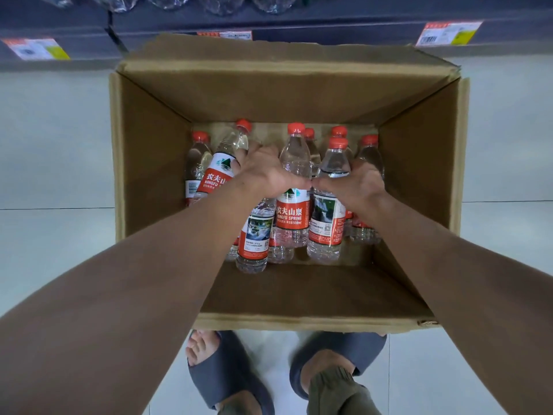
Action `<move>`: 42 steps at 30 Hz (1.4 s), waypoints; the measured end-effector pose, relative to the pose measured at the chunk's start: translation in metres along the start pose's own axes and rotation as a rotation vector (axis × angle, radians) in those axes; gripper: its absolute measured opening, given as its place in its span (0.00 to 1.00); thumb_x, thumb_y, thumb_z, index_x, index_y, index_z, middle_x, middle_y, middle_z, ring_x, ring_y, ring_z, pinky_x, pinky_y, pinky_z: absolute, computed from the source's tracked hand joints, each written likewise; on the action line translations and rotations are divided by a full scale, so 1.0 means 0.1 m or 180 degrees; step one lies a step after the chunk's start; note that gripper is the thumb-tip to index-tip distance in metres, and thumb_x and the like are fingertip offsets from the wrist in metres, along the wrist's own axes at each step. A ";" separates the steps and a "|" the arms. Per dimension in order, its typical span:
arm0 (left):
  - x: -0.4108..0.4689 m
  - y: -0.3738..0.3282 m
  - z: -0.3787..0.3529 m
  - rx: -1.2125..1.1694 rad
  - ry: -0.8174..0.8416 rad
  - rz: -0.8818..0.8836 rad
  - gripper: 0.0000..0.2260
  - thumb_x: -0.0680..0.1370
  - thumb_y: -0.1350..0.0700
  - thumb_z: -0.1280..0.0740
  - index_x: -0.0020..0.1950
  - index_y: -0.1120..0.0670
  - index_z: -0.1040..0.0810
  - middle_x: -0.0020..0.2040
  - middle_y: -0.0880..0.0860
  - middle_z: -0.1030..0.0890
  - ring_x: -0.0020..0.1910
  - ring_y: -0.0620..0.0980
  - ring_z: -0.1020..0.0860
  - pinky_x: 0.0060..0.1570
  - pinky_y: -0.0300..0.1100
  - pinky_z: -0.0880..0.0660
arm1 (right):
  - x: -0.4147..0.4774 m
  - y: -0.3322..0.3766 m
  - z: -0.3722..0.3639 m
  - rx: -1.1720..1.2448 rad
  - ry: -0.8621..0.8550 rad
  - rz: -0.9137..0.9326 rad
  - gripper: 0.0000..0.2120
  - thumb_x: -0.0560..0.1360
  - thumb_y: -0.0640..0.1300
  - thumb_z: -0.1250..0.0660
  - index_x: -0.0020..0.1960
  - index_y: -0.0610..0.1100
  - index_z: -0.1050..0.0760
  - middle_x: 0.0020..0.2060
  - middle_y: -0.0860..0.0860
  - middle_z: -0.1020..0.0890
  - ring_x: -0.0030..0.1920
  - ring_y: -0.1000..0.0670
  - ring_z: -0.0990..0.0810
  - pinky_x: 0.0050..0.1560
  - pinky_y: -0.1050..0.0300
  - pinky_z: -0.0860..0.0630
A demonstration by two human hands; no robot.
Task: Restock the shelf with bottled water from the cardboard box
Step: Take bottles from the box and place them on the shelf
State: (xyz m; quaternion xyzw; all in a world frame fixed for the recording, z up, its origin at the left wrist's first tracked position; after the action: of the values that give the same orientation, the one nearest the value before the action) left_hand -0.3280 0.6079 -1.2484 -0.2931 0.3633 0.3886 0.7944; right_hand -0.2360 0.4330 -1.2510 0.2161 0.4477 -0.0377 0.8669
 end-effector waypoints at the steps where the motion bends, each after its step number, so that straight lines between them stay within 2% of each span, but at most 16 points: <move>1: -0.06 -0.02 -0.01 -0.0157 -0.0142 -0.0069 0.48 0.66 0.27 0.23 0.79 0.48 0.32 0.81 0.54 0.34 0.81 0.61 0.42 0.75 0.57 0.40 | -0.03 -0.03 0.03 0.0276 -0.0016 0.0030 0.35 0.66 0.55 0.17 0.66 0.42 0.24 0.54 0.49 0.16 0.51 0.48 0.15 0.37 0.61 0.20; 4: -0.23 -0.11 -0.02 -0.0437 -0.0510 -0.0371 0.45 0.64 0.27 0.23 0.73 0.48 0.31 0.68 0.52 0.21 0.76 0.60 0.34 0.74 0.59 0.42 | -0.18 -0.13 0.08 0.1214 0.0103 0.0220 0.30 0.67 0.45 0.17 0.64 0.50 0.28 0.46 0.57 0.16 0.42 0.58 0.14 0.29 0.68 0.22; 6: -0.34 -0.16 0.00 -0.0539 -0.0714 -0.0585 0.41 0.65 0.29 0.22 0.69 0.49 0.30 0.56 0.48 0.18 0.66 0.55 0.24 0.73 0.59 0.41 | -0.27 -0.18 0.10 0.1539 0.0232 0.0392 0.27 0.67 0.42 0.17 0.61 0.49 0.26 0.46 0.55 0.12 0.42 0.58 0.12 0.38 0.63 0.17; 8: -0.44 -0.16 0.01 -0.0970 -0.0693 -0.0778 0.38 0.66 0.34 0.19 0.67 0.49 0.31 0.50 0.45 0.18 0.54 0.50 0.18 0.69 0.54 0.28 | -0.37 -0.16 0.14 0.1736 0.0366 0.0545 0.26 0.68 0.38 0.18 0.61 0.48 0.25 0.46 0.55 0.11 0.46 0.54 0.11 0.44 0.57 0.17; 10: -0.56 -0.13 0.04 -0.1427 -0.0608 -0.0951 0.36 0.66 0.43 0.15 0.66 0.48 0.31 0.50 0.44 0.17 0.48 0.45 0.16 0.54 0.45 0.18 | -0.49 -0.08 0.24 0.1840 0.0446 0.0669 0.26 0.68 0.36 0.18 0.62 0.46 0.23 0.48 0.53 0.11 0.48 0.52 0.11 0.47 0.56 0.17; 15: -1.02 -0.01 0.37 -0.1854 -0.0782 -0.1292 0.36 0.66 0.48 0.15 0.67 0.45 0.31 0.54 0.43 0.15 0.51 0.40 0.15 0.54 0.41 0.19 | -0.95 0.35 0.62 0.2117 0.0487 0.1025 0.28 0.69 0.35 0.19 0.67 0.43 0.22 0.53 0.47 0.12 0.53 0.45 0.12 0.52 0.51 0.15; 18: -1.44 0.08 0.76 -0.2025 -0.0962 -0.1357 0.38 0.64 0.44 0.15 0.67 0.40 0.32 0.52 0.37 0.16 0.50 0.31 0.18 0.45 0.25 0.23 | -1.34 0.72 0.87 0.2148 0.0411 0.1247 0.27 0.68 0.35 0.19 0.64 0.46 0.21 0.55 0.45 0.13 0.55 0.42 0.13 0.58 0.41 0.17; 19: -1.61 0.10 0.93 -0.2077 -0.1010 -0.1391 0.38 0.64 0.43 0.16 0.67 0.38 0.33 0.52 0.35 0.16 0.51 0.29 0.18 0.44 0.23 0.25 | -1.48 0.86 0.95 0.2104 0.0364 0.1331 0.26 0.67 0.36 0.19 0.62 0.48 0.19 0.54 0.46 0.12 0.55 0.43 0.13 0.59 0.39 0.18; 22: -2.16 0.13 1.51 -0.2225 -0.1184 -0.1559 0.35 0.63 0.38 0.17 0.63 0.29 0.33 0.56 0.29 0.19 0.52 0.30 0.18 0.46 0.26 0.22 | -2.01 1.28 1.21 0.1970 0.0281 0.1622 0.24 0.64 0.40 0.17 0.56 0.53 0.18 0.51 0.47 0.12 0.53 0.44 0.13 0.60 0.37 0.18; 25: -2.73 0.14 2.11 -0.2503 -0.1234 -0.1752 0.34 0.64 0.43 0.16 0.65 0.33 0.30 0.59 0.34 0.17 0.54 0.36 0.16 0.55 0.41 0.18 | -2.63 1.73 1.49 0.1802 0.0260 0.1907 0.25 0.62 0.44 0.16 0.57 0.53 0.19 0.51 0.47 0.12 0.53 0.42 0.13 0.61 0.34 0.20; 27: -3.18 0.14 2.56 -0.2547 -0.1349 -0.1885 0.34 0.65 0.45 0.16 0.64 0.33 0.29 0.58 0.36 0.16 0.55 0.38 0.16 0.54 0.37 0.20 | -3.12 2.06 1.71 0.1731 0.0245 0.2073 0.27 0.62 0.46 0.16 0.59 0.52 0.20 0.52 0.47 0.12 0.53 0.42 0.13 0.61 0.33 0.20; 29: -3.68 0.15 2.98 -0.2555 -0.1449 -0.2036 0.33 0.67 0.52 0.16 0.65 0.34 0.30 0.58 0.34 0.17 0.55 0.35 0.17 0.52 0.28 0.23 | -3.69 2.38 1.96 0.1612 0.0210 0.2208 0.29 0.63 0.48 0.17 0.62 0.52 0.21 0.53 0.49 0.12 0.54 0.45 0.13 0.62 0.36 0.21; 31: -4.22 0.17 3.41 -0.2521 -0.1608 -0.2128 0.33 0.68 0.52 0.17 0.66 0.35 0.29 0.60 0.32 0.18 0.58 0.34 0.18 0.55 0.26 0.25 | -4.29 2.72 2.22 0.1580 0.0168 0.2408 0.29 0.64 0.45 0.17 0.63 0.49 0.21 0.53 0.50 0.12 0.53 0.49 0.13 0.61 0.44 0.19; 34: -5.10 0.22 4.02 -0.2479 -0.1943 -0.2317 0.32 0.67 0.45 0.19 0.67 0.33 0.28 0.62 0.35 0.18 0.61 0.39 0.18 0.60 0.37 0.23 | -5.22 3.20 2.59 0.1483 0.0054 0.2665 0.28 0.67 0.38 0.18 0.64 0.48 0.22 0.54 0.50 0.12 0.53 0.50 0.13 0.58 0.51 0.18; 36: -5.71 0.28 4.40 -0.2381 -0.2227 -0.2417 0.33 0.67 0.43 0.19 0.69 0.30 0.29 0.62 0.35 0.18 0.61 0.40 0.18 0.59 0.43 0.22 | -5.87 3.50 2.83 0.1404 -0.0090 0.2861 0.29 0.66 0.41 0.17 0.64 0.51 0.23 0.53 0.53 0.12 0.53 0.52 0.13 0.54 0.54 0.17; 42: -7.31 0.49 5.26 -0.2331 -0.2626 -0.2636 0.34 0.68 0.46 0.18 0.70 0.34 0.28 0.59 0.36 0.16 0.57 0.38 0.16 0.54 0.41 0.21 | -7.65 4.13 3.34 0.1274 -0.0313 0.3313 0.24 0.64 0.49 0.17 0.57 0.57 0.21 0.49 0.57 0.12 0.49 0.56 0.13 0.48 0.58 0.20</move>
State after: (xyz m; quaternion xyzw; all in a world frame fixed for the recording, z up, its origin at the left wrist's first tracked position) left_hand -0.5023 0.7311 -0.3720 -0.4853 -0.2653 0.2306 0.8006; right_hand -0.3317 0.5715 -0.3350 0.5669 0.2251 0.3009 0.7331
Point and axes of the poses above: each hand's wrist, its own x-axis towards the middle knuckle, its own z-axis out of the back of the hand, y = z × x, the point moved 7 cm from there along x, towards the middle knuckle
